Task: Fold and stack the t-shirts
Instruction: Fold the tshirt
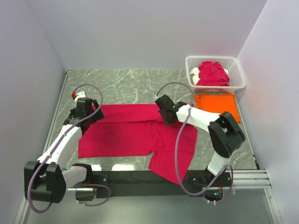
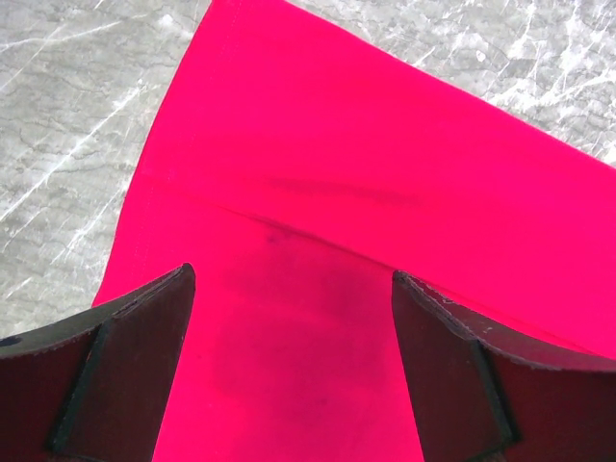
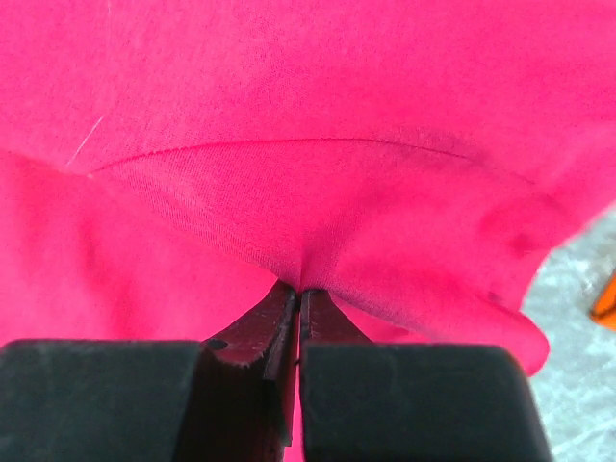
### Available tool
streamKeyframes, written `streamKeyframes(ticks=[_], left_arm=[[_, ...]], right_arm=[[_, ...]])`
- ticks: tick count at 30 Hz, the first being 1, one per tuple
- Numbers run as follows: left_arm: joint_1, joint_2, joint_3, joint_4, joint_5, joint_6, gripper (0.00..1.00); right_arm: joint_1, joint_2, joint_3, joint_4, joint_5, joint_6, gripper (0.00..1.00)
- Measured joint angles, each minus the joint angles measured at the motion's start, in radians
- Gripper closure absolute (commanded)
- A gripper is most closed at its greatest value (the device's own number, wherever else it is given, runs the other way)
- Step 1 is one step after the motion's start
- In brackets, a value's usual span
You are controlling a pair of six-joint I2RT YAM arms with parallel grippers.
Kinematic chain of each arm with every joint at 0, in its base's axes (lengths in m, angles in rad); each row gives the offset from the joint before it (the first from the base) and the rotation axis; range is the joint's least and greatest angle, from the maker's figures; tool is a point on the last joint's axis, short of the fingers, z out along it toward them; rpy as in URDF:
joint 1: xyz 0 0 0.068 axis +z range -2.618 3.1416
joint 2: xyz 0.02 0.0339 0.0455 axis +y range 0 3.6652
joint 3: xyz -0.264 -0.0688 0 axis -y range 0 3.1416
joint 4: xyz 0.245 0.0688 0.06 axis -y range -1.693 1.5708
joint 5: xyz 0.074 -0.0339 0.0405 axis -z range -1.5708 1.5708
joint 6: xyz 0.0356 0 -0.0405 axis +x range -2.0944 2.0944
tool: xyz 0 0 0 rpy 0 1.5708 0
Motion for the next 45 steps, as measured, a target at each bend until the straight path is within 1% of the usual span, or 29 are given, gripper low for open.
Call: streamKeyframes(ticks=[4,7,9,10,11,13,14,16,17,19,22,24,26,28,31,33,36,41,45], left_arm=[[0.000,0.000,0.000,0.000,-0.001,0.000,0.12],[0.000,0.000,0.000,0.000,-0.002,0.000,0.12],[0.000,0.000,0.000,0.000,-0.002,0.000,0.12],[0.000,0.000,0.000,0.000,-0.002,0.000,0.12],[0.000,0.000,0.000,0.000,-0.001,0.000,0.12],[0.000,0.000,0.000,0.000,-0.001,0.000,0.12],[0.000,0.001,0.000,0.000,0.000,0.000,0.12],[0.000,0.003,0.000,0.000,0.000,0.000,0.11],[0.000,0.006,0.000,0.000,0.001,0.000,0.11],[0.000,0.009,0.000,0.000,0.005,0.000,0.11],[0.000,0.012,0.000,0.000,0.008,-0.002,0.11],[0.001,0.023,0.008,-0.003,0.007,-0.008,0.11],[0.017,0.055,0.031,-0.005,0.017,-0.019,0.12],[0.056,0.101,0.065,0.005,0.044,-0.034,0.13],[0.129,0.185,0.121,0.016,0.082,-0.050,0.17],[0.170,0.256,0.165,0.023,0.102,-0.060,0.21],[0.198,0.358,0.227,0.037,0.125,-0.073,0.25],[0.200,0.501,0.307,0.047,0.153,-0.092,0.34],[0.200,0.578,0.341,0.048,0.154,-0.106,0.35]], right_arm=[[0.000,-0.085,0.002,-0.064,-0.048,-0.005,1.00],[0.000,-0.096,0.019,-0.121,-0.089,-0.004,1.00],[0.000,-0.095,0.021,-0.159,-0.117,-0.001,0.95],[0.000,-0.094,0.021,-0.179,-0.129,0.002,0.91],[0.000,-0.094,0.021,-0.190,-0.135,0.005,0.83],[0.000,-0.094,0.020,-0.209,-0.136,0.018,0.73],[0.000,-0.094,0.020,-0.215,-0.134,0.019,0.67],[-0.001,-0.092,0.020,-0.222,-0.130,0.027,0.61],[-0.003,-0.090,0.020,-0.222,-0.133,0.031,0.55],[-0.010,-0.089,0.020,-0.220,-0.152,0.038,0.51],[-0.048,-0.090,0.021,-0.206,-0.190,0.061,0.49],[-0.108,-0.095,0.021,-0.185,-0.213,0.086,0.49],[-0.208,-0.111,0.019,-0.152,-0.245,0.119,0.49],[-0.319,-0.141,0.013,-0.104,-0.272,0.156,0.48],[-0.448,-0.189,-0.004,-0.031,-0.303,0.201,0.48],[-0.509,-0.196,-0.006,0.016,-0.332,0.227,0.48],[-0.569,-0.175,-0.008,0.069,-0.364,0.259,0.48],[-0.637,-0.097,-0.008,0.135,-0.414,0.303,0.48],[-0.660,-0.026,-0.008,0.166,-0.442,0.320,0.48]])
